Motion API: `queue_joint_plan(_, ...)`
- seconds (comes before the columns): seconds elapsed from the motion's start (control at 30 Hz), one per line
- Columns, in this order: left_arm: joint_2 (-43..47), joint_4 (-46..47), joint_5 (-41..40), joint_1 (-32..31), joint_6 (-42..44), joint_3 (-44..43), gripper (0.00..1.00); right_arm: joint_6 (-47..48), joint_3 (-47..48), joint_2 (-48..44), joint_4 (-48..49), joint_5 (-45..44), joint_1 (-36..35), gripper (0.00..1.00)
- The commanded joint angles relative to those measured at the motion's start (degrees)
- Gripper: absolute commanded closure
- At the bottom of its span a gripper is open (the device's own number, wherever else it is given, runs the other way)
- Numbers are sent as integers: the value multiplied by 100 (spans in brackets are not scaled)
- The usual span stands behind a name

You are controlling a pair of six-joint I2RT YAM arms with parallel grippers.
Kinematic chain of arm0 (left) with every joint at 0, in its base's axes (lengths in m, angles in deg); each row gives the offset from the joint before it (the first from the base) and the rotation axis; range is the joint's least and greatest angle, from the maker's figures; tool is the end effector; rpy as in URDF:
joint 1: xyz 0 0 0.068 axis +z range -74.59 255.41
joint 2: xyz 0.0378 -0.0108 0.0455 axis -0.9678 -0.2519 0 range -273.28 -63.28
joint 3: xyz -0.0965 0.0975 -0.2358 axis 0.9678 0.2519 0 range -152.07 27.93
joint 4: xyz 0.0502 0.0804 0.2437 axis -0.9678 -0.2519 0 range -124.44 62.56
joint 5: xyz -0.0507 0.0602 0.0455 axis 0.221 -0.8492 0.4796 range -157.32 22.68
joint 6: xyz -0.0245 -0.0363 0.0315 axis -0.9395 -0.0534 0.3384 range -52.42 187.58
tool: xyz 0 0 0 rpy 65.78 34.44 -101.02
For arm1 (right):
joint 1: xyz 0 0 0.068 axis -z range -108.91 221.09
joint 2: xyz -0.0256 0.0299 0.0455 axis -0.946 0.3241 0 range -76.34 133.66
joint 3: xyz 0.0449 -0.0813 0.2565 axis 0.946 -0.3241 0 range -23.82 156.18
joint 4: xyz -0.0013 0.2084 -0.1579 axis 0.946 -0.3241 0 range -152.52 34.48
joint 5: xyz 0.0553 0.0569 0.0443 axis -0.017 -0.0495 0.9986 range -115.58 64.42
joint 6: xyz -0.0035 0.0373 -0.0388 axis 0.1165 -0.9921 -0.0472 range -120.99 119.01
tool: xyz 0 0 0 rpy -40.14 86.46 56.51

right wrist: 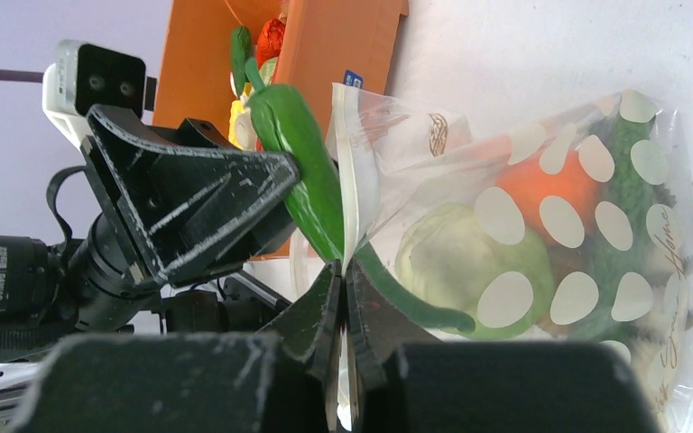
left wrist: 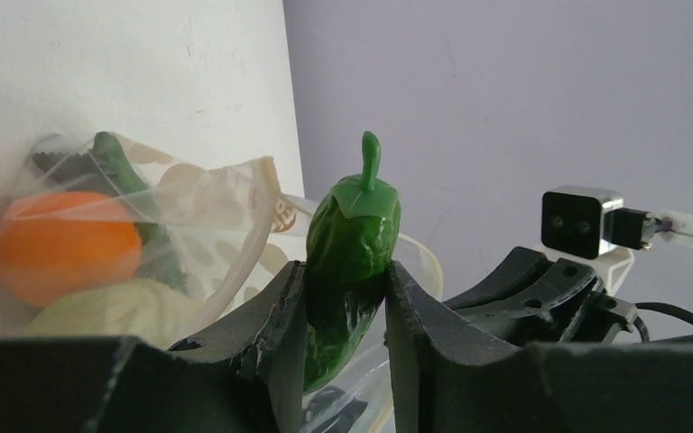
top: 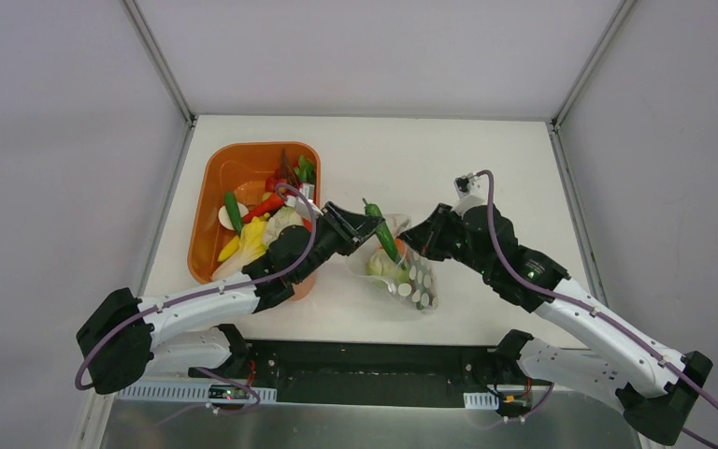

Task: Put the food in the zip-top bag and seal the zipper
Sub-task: Place the fake vegetable in the zipper food storage bag.

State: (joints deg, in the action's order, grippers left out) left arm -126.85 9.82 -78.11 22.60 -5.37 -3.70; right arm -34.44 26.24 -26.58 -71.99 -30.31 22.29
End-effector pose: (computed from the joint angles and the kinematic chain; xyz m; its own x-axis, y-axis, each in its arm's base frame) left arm 0.1568 -0.1956 0.2813 -0.6240 -0.7314 -0.2753 0.2501 0.1468 -0.9570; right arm 0.1334 0.1480 0.3458 -0.5376 0.2199 -0.8140 -0.4810 0.7129 0.5103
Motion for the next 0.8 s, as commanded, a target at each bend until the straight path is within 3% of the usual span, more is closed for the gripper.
queue_joint_plan(0.0, 71, -257, -27, -223, -141, -192, 82, -30, 39, -100, 262, -199, -19, 95)
queue_joint_plan(0.4, -25, -1059, 289, -451, 134, -575, 66, -91, 5, -117, 285, -369, -18, 95)
queue_joint_plan(0.57, -133, -1841, 466, -540, 406, -998, 61, -94, 12, -139, 267, -405, -19, 95)
queue_joint_plan(0.77, -192, -1876, 573, -618, 518, -983, 57, -104, 12, -112, 282, -405, -24, 95)
